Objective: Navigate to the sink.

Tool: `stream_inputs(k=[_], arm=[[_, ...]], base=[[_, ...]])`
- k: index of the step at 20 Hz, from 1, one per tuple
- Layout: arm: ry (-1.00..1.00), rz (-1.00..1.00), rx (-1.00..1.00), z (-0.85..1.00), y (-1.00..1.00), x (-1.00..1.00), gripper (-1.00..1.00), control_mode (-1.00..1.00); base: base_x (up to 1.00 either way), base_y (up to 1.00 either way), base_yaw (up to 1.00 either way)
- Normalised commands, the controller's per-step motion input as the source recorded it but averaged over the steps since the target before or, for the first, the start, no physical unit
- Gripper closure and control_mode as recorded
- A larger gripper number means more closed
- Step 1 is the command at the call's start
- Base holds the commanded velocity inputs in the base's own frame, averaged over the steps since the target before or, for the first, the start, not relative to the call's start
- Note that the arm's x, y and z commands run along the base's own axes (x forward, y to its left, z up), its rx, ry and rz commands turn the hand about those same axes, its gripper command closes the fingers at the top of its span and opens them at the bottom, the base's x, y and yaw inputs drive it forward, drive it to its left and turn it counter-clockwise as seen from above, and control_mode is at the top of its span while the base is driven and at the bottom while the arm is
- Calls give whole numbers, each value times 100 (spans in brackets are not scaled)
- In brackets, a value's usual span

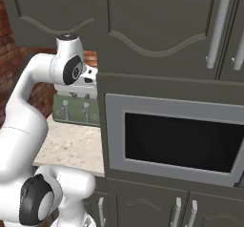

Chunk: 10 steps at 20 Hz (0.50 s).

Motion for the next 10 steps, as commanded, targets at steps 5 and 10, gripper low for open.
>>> stream_inputs(k=[5,10], arm=[[0,0,0,0,0,-41,-100,-100],[-6,0,0,-8,0,-84,-100,-100]], base=[[0,0,0],[0,0,0]])
